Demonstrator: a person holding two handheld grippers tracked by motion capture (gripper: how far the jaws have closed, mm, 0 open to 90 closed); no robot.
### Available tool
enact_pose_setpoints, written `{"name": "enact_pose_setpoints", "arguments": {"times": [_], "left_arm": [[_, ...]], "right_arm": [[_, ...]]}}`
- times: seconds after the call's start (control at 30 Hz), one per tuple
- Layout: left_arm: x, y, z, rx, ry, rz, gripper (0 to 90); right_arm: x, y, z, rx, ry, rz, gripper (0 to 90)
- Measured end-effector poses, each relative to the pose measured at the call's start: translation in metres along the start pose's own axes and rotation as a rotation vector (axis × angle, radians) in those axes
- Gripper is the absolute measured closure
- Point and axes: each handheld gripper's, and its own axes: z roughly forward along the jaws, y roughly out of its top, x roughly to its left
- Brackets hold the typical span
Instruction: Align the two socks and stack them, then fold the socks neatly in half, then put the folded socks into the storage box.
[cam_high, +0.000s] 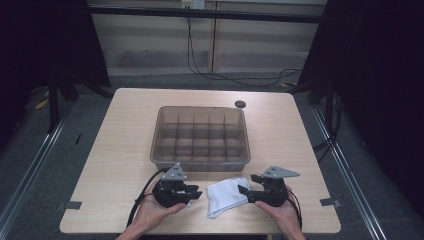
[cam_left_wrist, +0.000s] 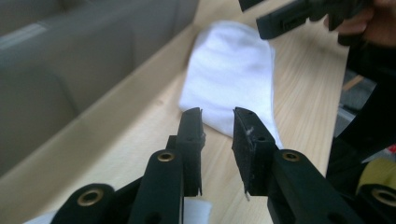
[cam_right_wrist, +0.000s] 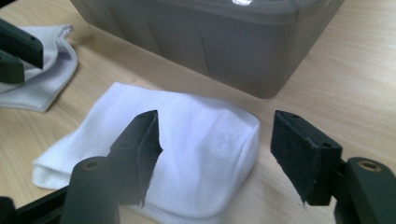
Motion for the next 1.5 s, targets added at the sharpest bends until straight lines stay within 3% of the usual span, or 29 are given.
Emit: {"name": "enact_pose_setpoints", "arguments": {"times": [0.07, 0.17, 0.3, 0.73, 0.93, 1.23, 1.37, 1.5], "left_arm": [[-0.005, -0.001, 0.010, 0.031, -0.019, 0.015, 72.6], [-0.014, -0.002, 0.023, 0.061, -0.037, 0.027, 72.6], [-0.021, -0.004, 0.038, 0.088, -0.046, 0.048, 74.1], [-0.017, -0.008, 0.043, 0.101, -0.046, 0.051, 70.6], [-0.016, -0.009, 0.044, 0.085, -0.039, 0.076, 74.5], [-0.015, -0.010, 0.044, 0.082, -0.036, 0.043, 81.5], [-0.016, -0.010, 0.044, 0.079, -0.032, 0.062, 83.2], [-0.016, -0.010, 0.043, 0.081, -0.035, 0.065, 84.1]], "right_arm": [[0.000, -0.001, 0.004, 0.037, 0.010, -0.002, 29.9], [-0.001, -0.003, 0.007, 0.054, -0.013, -0.013, 33.5], [-0.005, -0.002, 0.006, 0.037, -0.019, -0.001, 46.0], [-0.009, -0.006, 0.016, 0.084, 0.006, 0.007, 65.7], [-0.011, -0.004, 0.014, 0.062, 0.006, 0.017, 83.2], [-0.002, 0.006, 0.001, -0.014, 0.021, 0.014, 84.1], [0.003, 0.013, -0.002, -0.027, 0.017, -0.009, 82.4], [0.002, 0.011, -0.005, -0.035, 0.023, -0.001, 82.8]]}}
